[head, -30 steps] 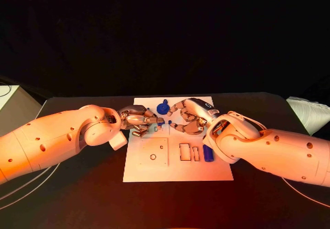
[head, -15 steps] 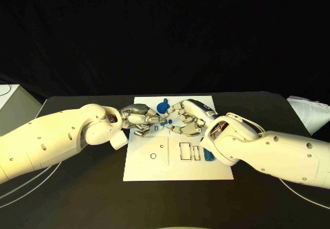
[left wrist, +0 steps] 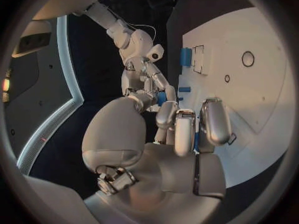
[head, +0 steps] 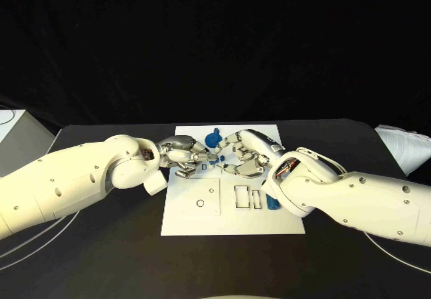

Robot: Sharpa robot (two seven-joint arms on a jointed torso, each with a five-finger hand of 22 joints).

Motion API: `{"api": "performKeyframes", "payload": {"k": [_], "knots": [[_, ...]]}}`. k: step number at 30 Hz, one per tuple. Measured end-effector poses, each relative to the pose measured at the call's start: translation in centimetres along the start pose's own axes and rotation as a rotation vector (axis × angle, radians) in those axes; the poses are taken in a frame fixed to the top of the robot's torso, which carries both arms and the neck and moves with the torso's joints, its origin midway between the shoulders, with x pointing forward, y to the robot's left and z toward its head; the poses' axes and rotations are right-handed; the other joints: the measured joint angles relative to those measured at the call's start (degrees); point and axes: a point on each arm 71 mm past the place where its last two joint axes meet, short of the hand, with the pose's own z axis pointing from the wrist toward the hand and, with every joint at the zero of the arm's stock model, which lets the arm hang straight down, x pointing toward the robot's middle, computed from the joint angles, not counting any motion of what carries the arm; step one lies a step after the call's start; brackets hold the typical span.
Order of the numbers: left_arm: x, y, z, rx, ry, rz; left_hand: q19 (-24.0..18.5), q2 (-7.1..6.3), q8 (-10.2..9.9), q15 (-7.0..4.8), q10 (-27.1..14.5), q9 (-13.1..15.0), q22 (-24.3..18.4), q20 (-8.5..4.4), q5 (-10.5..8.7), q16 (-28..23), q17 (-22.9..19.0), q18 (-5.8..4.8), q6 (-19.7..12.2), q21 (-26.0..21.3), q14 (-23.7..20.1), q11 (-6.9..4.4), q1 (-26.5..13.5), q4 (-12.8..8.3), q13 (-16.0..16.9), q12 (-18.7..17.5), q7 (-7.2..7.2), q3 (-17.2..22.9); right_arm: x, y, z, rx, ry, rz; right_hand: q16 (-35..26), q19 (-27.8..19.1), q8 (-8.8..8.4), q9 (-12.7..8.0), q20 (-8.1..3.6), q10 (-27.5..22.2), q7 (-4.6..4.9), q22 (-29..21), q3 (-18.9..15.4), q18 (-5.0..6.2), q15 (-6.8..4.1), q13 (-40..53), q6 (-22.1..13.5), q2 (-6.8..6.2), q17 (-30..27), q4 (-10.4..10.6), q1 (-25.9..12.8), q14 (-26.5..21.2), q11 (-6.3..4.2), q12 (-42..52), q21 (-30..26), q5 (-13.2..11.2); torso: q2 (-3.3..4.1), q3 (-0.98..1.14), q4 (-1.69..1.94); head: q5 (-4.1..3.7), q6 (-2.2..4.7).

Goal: Assemble the parts on the task board

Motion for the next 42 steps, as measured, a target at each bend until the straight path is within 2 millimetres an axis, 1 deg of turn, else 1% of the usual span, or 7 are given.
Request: {"api": "performKeyframes", "payload": {"k": [4,21,27,29,33,34,42], "knots": [[0.04,-0.02,0.02,0.0,0.002,0.006,0.0,-0.04,0.0,0.0,0.0,0.0,0.0,0.0,-0.01,0.0,0.0,0.0,-0.09,0.0,0.0,0.0,0.06,0.0,0.0,0.0,0.09,0.0,0.05,-0.03,-0.05,0.0,0.002,0.005,0.0,0.0,0.0,0.08,0.0,0.0,-0.16,0.0,0.27,0.0,0.0,0.0,0.74,0.62,0.0,0.21,0.19,0.0,0.0,0.19,0.25,0.0,0.0,0.0,-0.01,0.01,-0.01],[0.19,-0.13,0.14,0.004,0.006,0.015,0.0,0.07,-0.21,0.0,0.1,-0.01,0.01,0.0,-0.09,0.0,0.0,0.0,-0.02,0.0,0.0,0.1,0.66,0.0,0.0,0.0,0.21,0.0,0.29,-0.2,0.18,0.003,0.022,0.008,0.0,0.0,0.22,0.08,0.0,0.0,-0.34,0.04,0.59,0.0,0.0,0.0,0.91,0.67,0.0,-0.11,0.25,0.0,0.0,0.4,0.23,0.0,-0.02,-0.02,0.01,-0.12,-0.06],[0.12,-0.1,0.13,0.004,0.003,0.015,0.0,0.08,-0.22,0.01,0.11,-0.04,0.01,0.0,-0.19,0.0,0.0,0.0,-0.02,0.0,0.0,0.1,0.66,0.0,0.01,0.0,0.21,0.0,0.29,-0.17,0.12,-0.002,0.023,0.01,0.23,0.0,1.23,0.48,0.0,-0.21,-0.99,0.04,1.22,0.0,-0.01,0.0,2.6,1.5,0.0,-0.41,0.02,-0.01,-0.21,0.88,0.69,-0.28,-0.02,-0.02,-0.01,-0.07,-0.2],[0.09,-0.09,0.14,0.003,0.003,0.015,0.0,0.08,-0.22,0.01,0.11,-0.04,0.01,0.0,-0.06,0.0,0.0,0.0,-0.02,0.0,0.0,0.11,0.66,0.01,0.01,0.0,0.21,0.0,0.27,-0.19,0.08,-0.003,0.022,0.011,0.23,-0.08,1.59,0.57,-0.57,-0.11,-1.36,0.03,1.63,0.0,-0.57,0.0,3.2,1.99,0.0,-0.5,0.0,-0.05,-0.55,1.07,0.73,-0.28,-0.01,0.0,-0.02,-0.05,-0.25],[0.13,-0.12,0.2,0.004,0.003,0.015,0.0,0.09,-0.3,0.01,0.11,-0.1,0.01,0.0,-0.06,0.0,0.0,0.0,-0.02,0.0,0.0,0.11,0.65,0.01,0.01,0.0,0.22,0.0,0.18,-0.28,-0.02,-0.005,0.014,0.014,0.23,0.01,2.27,0.9,-0.65,-0.11,-1.86,0.03,2.08,0.0,-0.75,0.0,3.89,2.06,0.0,-0.81,-0.04,-0.06,-0.75,1.36,1.12,-0.28,-0.01,0.02,-0.02,-0.01,-0.26],[0.14,-0.13,0.22,0.004,0.004,0.016,0.0,0.09,-0.3,0.0,0.11,-0.16,0.01,0.0,-0.06,0.0,0.0,0.0,-0.02,0.0,0.0,0.11,0.65,0.01,0.01,0.0,0.22,0.0,0.15,-0.3,-0.05,-0.005,0.012,0.015,0.23,-0.09,2.47,0.99,-0.76,-0.27,-1.96,0.03,2.08,0.0,-0.93,0.0,3.98,2.4,0.0,-0.81,0.03,0.12,-0.92,1.36,1.12,-0.28,-0.01,0.02,-0.02,-0.01,-0.28],[0.11,-0.15,0.28,0.005,0.003,0.017,0.0,0.1,-0.32,0.0,-0.01,-0.16,0.01,0.0,-0.06,0.0,0.0,0.0,-0.08,0.0,0.0,0.24,0.65,-0.02,0.01,0.0,0.28,-0.02,0.08,-0.33,-0.13,-0.009,-0.003,0.022,0.23,0.01,2.88,1.21,-1.06,-0.08,-2.14,0.02,2.31,0.0,-1.15,0.0,4.17,2.79,0.0,-1.04,-0.06,-0.11,-1.13,1.72,1.12,-0.37,0.0,0.02,-0.03,-0.01,-0.34]]}}
